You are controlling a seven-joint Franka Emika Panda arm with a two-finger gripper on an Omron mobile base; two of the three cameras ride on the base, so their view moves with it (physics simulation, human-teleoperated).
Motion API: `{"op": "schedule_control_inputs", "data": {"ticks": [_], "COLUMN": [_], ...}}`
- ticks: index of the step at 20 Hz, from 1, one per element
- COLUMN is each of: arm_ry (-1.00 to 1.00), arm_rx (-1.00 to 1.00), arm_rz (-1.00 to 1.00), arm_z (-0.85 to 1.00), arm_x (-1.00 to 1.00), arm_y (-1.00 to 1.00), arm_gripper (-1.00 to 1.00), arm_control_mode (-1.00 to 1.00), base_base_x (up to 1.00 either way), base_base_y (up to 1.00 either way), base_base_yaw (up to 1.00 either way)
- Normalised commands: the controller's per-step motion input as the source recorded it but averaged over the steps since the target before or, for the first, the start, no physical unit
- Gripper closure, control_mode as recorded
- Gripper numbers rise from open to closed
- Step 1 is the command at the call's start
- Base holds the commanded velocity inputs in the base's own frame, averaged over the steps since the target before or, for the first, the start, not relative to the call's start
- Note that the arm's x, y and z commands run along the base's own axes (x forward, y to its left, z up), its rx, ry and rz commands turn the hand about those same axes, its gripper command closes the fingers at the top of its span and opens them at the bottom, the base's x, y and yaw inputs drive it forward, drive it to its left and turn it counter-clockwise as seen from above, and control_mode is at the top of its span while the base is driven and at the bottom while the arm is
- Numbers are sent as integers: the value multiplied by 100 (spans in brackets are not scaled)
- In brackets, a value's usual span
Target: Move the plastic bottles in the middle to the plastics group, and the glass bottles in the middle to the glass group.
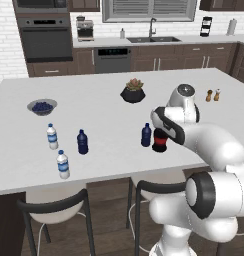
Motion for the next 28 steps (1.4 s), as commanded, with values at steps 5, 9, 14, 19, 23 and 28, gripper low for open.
{"op": "schedule_control_inputs", "data": {"ticks": [5,9,14,19,23,28], "arm_ry": [0,0,0,0,0,0], "arm_rx": [0,0,0,0,0,0], "arm_rz": [0,0,0,0,0,0], "arm_z": [-23,-15,-12,-14,-13,-14], "arm_x": [20,19,23,35,32,16], "arm_y": [0,0,0,0,0,-5], "arm_gripper": [-100,-100,-100,-100,-100,-100], "arm_control_mode": [-100,-100,-100,-100,-100,-100], "base_base_x": [0,0,0,0,0,0], "base_base_y": [0,0,0,0,0,0], "base_base_yaw": [0,0,0,0,0,0]}}
